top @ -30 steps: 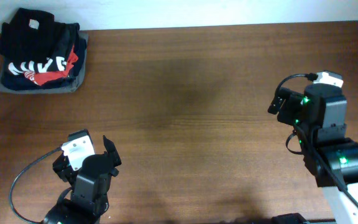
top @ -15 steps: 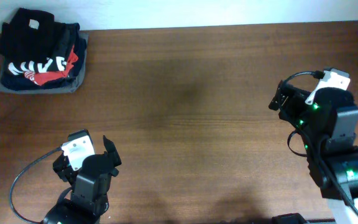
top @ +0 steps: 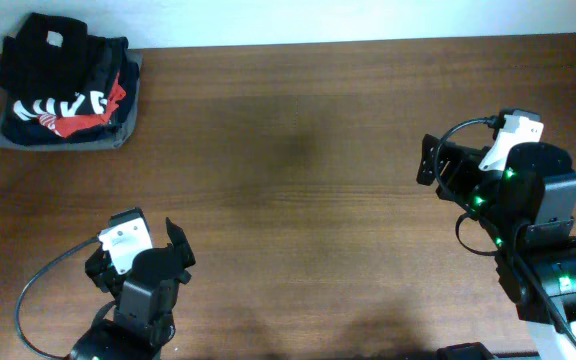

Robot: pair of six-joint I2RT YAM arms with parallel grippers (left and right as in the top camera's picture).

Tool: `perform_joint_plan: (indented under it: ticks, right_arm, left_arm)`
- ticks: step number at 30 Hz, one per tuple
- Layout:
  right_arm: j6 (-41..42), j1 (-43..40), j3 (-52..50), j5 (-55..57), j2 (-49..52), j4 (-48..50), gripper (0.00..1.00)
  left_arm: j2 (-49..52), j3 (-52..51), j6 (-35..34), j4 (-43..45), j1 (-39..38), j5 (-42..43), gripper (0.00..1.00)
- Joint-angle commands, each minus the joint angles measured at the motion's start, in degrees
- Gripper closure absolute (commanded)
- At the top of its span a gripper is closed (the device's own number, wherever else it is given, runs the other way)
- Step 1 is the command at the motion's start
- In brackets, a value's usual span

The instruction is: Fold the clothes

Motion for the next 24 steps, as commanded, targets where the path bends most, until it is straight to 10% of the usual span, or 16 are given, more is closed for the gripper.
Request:
perform_joint_plan:
  ticks: [1, 24]
  right_arm:
    - [0.5, 0.2, -0.4, -1.9, -0.2, 0.5, 0.01]
    - [-13.5, 0.2, -0.4, -6.7, -0.2, 0.5, 0.01]
  left_arm:
    - [-0.2, -0.1, -0.3, 0.0, 0.0, -0.8, 0.01]
    - [-0.2, -0.1, -0.3, 0.0, 0.0, -0.8, 0.01]
